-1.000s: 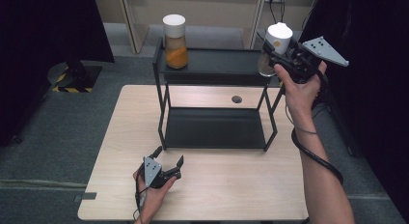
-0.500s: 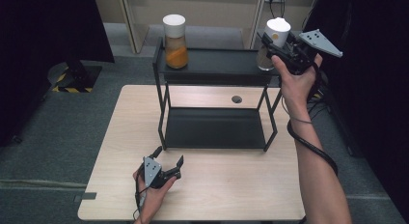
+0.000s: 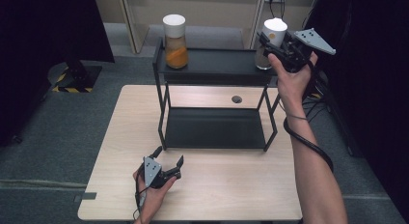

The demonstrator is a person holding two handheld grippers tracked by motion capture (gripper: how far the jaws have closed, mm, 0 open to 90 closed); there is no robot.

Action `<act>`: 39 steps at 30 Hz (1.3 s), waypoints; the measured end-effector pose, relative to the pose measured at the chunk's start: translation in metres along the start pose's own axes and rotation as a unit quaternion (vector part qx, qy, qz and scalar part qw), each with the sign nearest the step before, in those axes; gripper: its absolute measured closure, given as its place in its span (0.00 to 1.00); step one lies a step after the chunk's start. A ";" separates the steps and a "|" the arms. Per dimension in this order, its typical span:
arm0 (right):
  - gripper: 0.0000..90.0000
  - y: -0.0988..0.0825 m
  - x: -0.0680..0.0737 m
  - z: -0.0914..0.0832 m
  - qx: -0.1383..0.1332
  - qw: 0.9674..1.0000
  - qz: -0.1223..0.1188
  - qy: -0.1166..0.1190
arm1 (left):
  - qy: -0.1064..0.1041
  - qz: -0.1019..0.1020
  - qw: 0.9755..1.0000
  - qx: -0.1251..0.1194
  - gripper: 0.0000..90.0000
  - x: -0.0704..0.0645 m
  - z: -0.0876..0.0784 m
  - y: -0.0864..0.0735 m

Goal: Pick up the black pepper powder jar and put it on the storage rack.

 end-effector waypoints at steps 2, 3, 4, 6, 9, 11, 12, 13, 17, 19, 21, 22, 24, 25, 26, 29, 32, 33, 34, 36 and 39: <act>0.34 -0.001 0.001 0.001 0.002 1.000 -0.002 0.001 | 0.000 0.000 1.000 0.000 0.13 0.000 0.000 0.000; 0.34 -0.001 0.002 0.002 0.002 1.000 -0.004 0.001 | 0.000 0.000 1.000 0.000 0.13 0.000 0.000 0.000; 0.34 -0.002 0.002 0.003 0.004 1.000 -0.005 0.001 | 0.000 0.001 1.000 0.000 0.13 0.000 0.000 0.000; 0.34 -0.003 0.003 0.005 0.004 1.000 -0.009 0.003 | -0.001 0.000 1.000 0.000 0.13 0.000 0.000 0.000; 0.34 -0.004 0.004 0.005 0.003 1.000 -0.009 0.004 | -0.001 0.000 1.000 -0.001 0.13 0.000 0.000 0.000; 0.34 -0.004 0.003 0.005 0.002 1.000 -0.010 0.005 | -0.001 0.000 1.000 0.000 0.13 0.000 0.000 0.000; 0.34 -0.004 0.003 0.005 0.002 1.000 -0.010 0.006 | 0.000 0.001 1.000 0.000 0.13 0.000 0.000 0.000; 0.34 -0.004 0.003 0.005 0.001 1.000 -0.009 0.008 | 0.000 0.001 1.000 0.000 0.13 0.000 0.000 0.000; 0.29 -0.005 0.001 0.004 -0.002 1.000 -0.001 0.018 | 0.000 0.002 1.000 -0.001 0.13 0.000 0.000 0.000; 0.24 -0.003 0.002 0.002 0.004 1.000 -0.004 0.022 | 0.000 0.002 1.000 0.000 0.13 0.000 0.000 0.000; 0.22 -0.002 0.001 0.001 0.004 1.000 -0.004 0.025 | 0.000 0.002 1.000 0.000 0.13 0.000 0.000 0.000; 0.20 -0.002 0.002 0.000 0.001 1.000 -0.003 0.024 | 0.000 0.002 1.000 0.000 0.13 0.000 0.000 0.000; 0.16 0.000 0.002 -0.002 0.003 1.000 -0.002 0.027 | 0.000 0.002 1.000 0.000 0.13 0.000 0.000 0.000; 0.14 0.001 0.003 -0.003 0.003 1.000 -0.004 0.026 | 0.000 0.001 1.000 0.000 0.13 0.000 0.000 0.000; 0.12 0.002 0.003 -0.005 0.005 1.000 -0.001 0.029 | 0.000 0.002 1.000 0.000 0.13 0.000 0.000 0.000; 0.09 0.003 0.004 -0.009 0.008 1.000 -0.003 0.027 | 0.000 0.003 1.000 0.000 0.13 0.000 0.000 0.000; 0.08 0.003 0.004 -0.011 0.010 1.000 -0.001 0.028 | 0.000 0.003 1.000 0.000 0.13 0.000 0.000 0.000; 0.08 0.001 0.004 -0.013 0.010 1.000 -0.002 0.027 | 0.000 0.003 1.000 0.000 0.13 0.000 0.000 0.000; 0.08 0.000 0.003 -0.014 0.012 1.000 -0.003 0.026 | 0.000 0.003 1.000 0.000 0.13 0.000 0.000 0.000; 0.07 -0.002 0.003 -0.015 0.013 1.000 -0.002 0.028 | 0.000 0.003 1.000 0.000 0.13 0.000 0.000 0.000; 0.07 -0.006 0.002 -0.017 0.015 0.999 -0.004 0.031 | 0.000 0.003 1.000 0.000 0.13 0.000 0.000 0.000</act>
Point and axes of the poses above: each handheld gripper's, and its own axes: z roughly forward along the jaws, y roughly out of its top, x roughly to its left, the point moved 9 cm from there along z, roughly forward along the jaws, and after that the axes turned 13 degrees about x, right-handed, at the moved point
